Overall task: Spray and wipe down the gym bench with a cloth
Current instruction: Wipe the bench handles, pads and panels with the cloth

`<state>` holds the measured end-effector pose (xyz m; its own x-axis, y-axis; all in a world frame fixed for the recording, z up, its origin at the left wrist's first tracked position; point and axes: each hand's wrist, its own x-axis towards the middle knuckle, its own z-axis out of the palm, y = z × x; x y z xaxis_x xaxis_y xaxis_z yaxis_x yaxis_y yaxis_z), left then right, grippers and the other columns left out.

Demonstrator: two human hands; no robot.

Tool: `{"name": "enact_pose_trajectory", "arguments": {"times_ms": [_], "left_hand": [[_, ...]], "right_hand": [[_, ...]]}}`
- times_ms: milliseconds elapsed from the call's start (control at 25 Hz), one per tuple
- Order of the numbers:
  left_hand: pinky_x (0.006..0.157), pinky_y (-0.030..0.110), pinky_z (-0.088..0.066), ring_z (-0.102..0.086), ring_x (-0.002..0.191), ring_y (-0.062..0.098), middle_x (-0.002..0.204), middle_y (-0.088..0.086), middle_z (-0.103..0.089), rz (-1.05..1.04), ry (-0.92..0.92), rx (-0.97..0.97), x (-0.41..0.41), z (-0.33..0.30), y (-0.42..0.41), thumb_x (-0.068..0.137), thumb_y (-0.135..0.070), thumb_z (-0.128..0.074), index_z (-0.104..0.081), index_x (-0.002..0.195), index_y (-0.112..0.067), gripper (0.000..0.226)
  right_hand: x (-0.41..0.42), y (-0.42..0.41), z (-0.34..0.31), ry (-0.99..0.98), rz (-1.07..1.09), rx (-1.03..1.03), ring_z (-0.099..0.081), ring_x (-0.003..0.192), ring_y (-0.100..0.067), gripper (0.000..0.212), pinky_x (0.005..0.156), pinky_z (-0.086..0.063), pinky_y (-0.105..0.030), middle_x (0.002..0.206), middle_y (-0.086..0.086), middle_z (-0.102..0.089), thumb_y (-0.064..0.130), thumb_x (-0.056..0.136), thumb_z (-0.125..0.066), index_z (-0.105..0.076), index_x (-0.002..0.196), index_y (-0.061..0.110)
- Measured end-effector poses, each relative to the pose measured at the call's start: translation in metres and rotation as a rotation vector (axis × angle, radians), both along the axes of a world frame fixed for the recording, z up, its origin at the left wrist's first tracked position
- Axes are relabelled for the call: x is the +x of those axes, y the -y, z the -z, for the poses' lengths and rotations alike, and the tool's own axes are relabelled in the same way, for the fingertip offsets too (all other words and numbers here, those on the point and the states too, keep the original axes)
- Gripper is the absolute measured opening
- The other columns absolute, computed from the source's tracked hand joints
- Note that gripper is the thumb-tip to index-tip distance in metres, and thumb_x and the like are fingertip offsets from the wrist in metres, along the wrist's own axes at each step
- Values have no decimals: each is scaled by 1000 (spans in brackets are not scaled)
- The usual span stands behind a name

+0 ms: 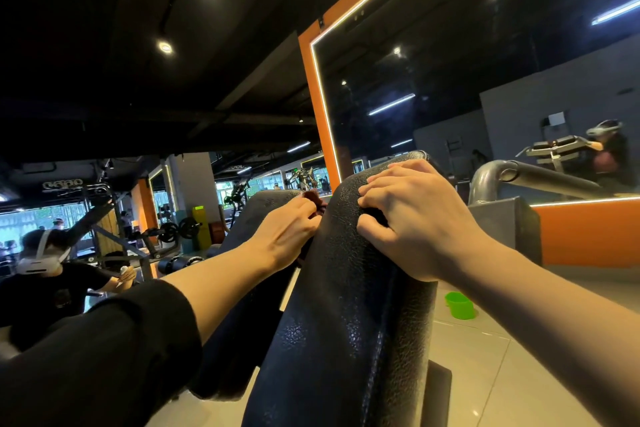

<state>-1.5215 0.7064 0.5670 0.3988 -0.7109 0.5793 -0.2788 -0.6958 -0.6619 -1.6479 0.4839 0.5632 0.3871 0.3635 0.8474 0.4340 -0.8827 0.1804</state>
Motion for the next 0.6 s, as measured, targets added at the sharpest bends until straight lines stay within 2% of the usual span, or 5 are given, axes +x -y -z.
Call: {"name": "enact_pose_trajectory", "arguments": {"times_ms": [80,160,280,440,600], "left_hand": [[77,34,-57,-63,90,25,94,9,-66,29,68,-5,7,-4,10,75,-6,-73,-71,93,-7,17],[90,31,-52,-66,88,20,90,4,-70,31,69,-3,10,-1,18,71,-13,-81,-74,90,-11,21],[83,24,-53,-66,78,13,80,-3,-68,68,47,-19,6,9,9,64,-21,-88,-75,81,-17,22],[88,32,-54,-62,98,23,98,5,-68,24,-29,-27,-7,30,-17,82,-15,-70,-72,98,-12,16],[70,36,-56,-58,94,24,98,7,-64,-14,-128,42,-25,46,-41,82,-11,-65,-69,96,-12,14]], "right_hand": [[-1,1,0,5,-2,5,-59,107,-13,71,102,-27,-32,103,6,-72,50,76,-13,-76,91,20],[0,2,0,14,-5,-3,-58,109,-11,73,103,-25,-30,105,7,-72,50,76,-12,-76,94,20],[1,4,-1,-10,-27,1,-56,111,-10,75,105,-25,-30,108,8,-71,51,76,-10,-75,97,21],[-3,4,0,-20,-48,15,-57,110,-10,74,104,-25,-29,109,7,-71,51,76,-11,-76,97,20],[-1,1,1,-22,-11,0,-58,108,-11,73,104,-26,-30,106,6,-71,51,77,-11,-75,94,20]]}}
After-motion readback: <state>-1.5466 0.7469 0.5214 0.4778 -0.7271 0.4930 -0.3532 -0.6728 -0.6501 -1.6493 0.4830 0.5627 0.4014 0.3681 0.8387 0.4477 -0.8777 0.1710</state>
